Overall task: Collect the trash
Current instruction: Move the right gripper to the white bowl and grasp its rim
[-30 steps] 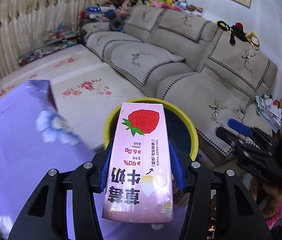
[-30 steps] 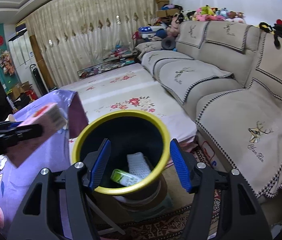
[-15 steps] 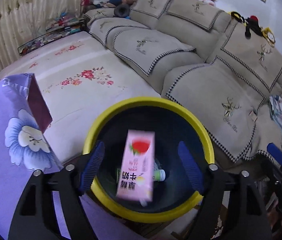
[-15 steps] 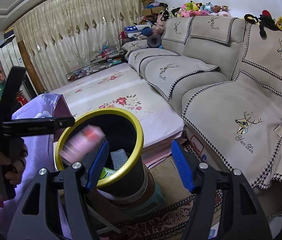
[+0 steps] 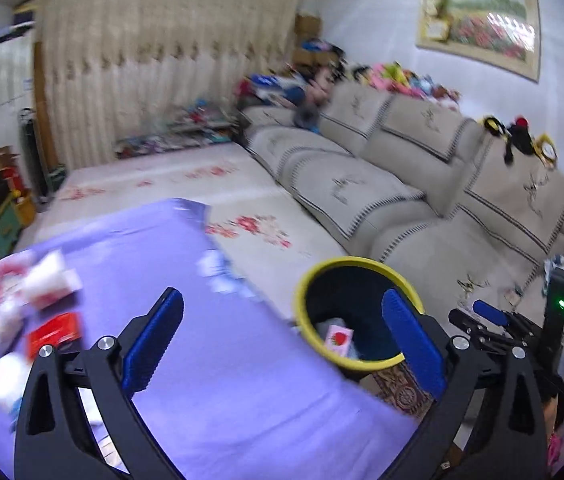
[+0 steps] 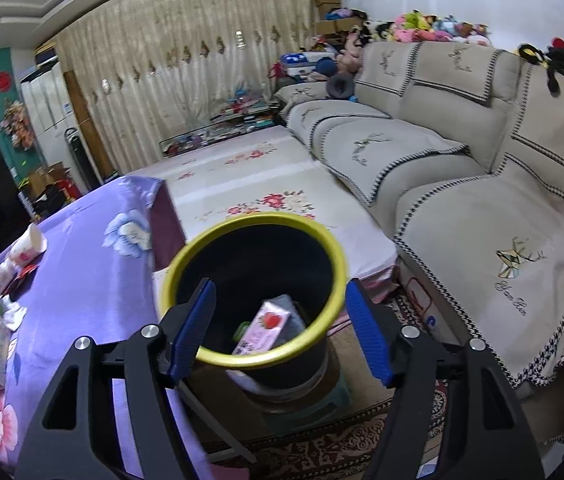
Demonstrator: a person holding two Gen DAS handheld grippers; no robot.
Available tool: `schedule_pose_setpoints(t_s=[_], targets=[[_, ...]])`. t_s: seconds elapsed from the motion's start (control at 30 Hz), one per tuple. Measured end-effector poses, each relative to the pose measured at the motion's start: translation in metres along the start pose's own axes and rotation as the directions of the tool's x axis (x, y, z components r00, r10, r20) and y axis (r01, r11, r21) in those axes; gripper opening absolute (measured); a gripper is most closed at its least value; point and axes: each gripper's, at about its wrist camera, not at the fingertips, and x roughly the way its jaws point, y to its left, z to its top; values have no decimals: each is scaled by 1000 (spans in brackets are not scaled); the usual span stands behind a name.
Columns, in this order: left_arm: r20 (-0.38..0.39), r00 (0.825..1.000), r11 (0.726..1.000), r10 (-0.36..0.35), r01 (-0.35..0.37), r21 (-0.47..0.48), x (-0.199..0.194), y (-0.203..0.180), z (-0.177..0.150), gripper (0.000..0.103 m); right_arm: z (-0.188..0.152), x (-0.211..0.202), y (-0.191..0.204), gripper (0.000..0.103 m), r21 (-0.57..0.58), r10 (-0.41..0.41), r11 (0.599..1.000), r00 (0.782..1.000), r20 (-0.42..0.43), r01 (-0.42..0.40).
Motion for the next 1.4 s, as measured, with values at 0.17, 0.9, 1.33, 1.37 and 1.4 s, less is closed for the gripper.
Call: schedule_pose_setpoints(t_s=[0.17,0.9,1.33,1.37,1.4], targets=[[57,989,990,137,-135,-26,-71,55,-31,98,-3,-5,49,66,-63,51,997,999,-7,-51],[-10,880,835,475,-454,-310,-212,218,-158,98,-18,8,378,77,-408,598,648,761,-251,-643],[-21,891,843,453,-436,-313,-206,219,-163,98,-45,45,469,78,-530,522,569,774,-359,-629],[-20,891,842,454,-436,-317,-206,219,-163,98,-46,47,470,78,-529,518,570,775,-362,-628],[-20,891,841,454,-436,-321,-206,219,-163,98,-47,50,471,78,-529,514,572,776,-365,-627]])
